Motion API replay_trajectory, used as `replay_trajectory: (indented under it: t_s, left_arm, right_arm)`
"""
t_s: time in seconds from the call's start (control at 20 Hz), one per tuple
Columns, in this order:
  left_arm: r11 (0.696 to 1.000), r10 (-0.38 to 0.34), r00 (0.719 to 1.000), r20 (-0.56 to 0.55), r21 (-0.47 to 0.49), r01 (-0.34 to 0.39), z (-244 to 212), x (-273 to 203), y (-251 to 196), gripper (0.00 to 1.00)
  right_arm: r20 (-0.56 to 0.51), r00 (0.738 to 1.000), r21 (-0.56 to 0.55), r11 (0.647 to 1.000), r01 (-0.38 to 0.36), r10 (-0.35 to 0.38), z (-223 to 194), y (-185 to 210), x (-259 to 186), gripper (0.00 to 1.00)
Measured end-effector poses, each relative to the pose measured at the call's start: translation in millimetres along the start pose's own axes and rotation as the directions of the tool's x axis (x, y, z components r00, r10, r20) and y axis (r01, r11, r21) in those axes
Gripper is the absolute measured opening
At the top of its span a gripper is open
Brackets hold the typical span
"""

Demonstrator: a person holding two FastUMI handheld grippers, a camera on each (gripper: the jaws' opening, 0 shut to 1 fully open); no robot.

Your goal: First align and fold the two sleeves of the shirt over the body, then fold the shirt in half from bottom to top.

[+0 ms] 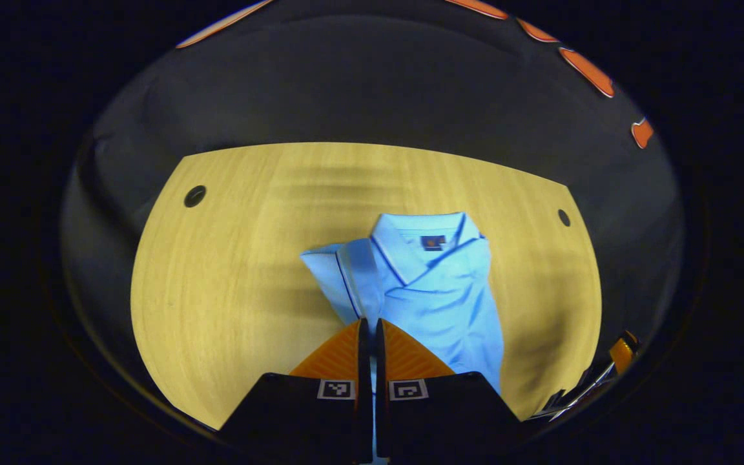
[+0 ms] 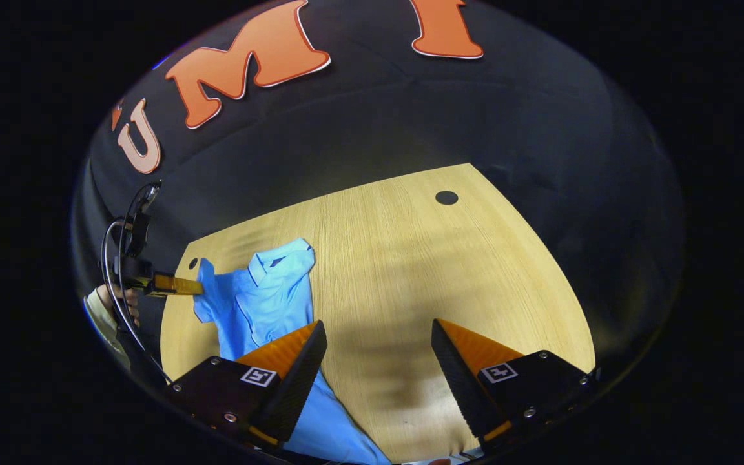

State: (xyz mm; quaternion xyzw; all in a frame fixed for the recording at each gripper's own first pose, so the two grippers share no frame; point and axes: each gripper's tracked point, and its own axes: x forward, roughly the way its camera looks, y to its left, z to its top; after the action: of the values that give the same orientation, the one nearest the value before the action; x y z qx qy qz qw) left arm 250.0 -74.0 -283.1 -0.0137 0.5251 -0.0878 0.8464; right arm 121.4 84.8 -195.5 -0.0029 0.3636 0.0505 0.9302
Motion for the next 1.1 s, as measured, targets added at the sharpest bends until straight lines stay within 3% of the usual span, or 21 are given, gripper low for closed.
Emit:
replay_trajectory:
  t_s: [0.25, 0.55, 1.1]
  left_arm:
    - [0.997, -0.056, 0.998, -0.040, 0.057, 0.058, -7, 17, -71, 0.06]
    - [0.990, -0.096, 0.991, -0.095, 0.092, 0.105, -23, 36, -126, 0.06]
    - [0.990, -0.120, 0.984, -0.132, 0.054, 0.128, -39, 75, -153, 0.09]
  right_arm:
    - [0.014, 1.000, 0.018, 1.000, 0.003, -0.003, 1, -18, -6, 0.99]
    - [-0.002, 1.000, 0.037, 0.999, 0.009, -0.009, -8, -35, -2, 0.99]
    - [-0.045, 0.999, 0.031, 0.999, 0.011, -0.010, -27, -43, 5, 0.99]
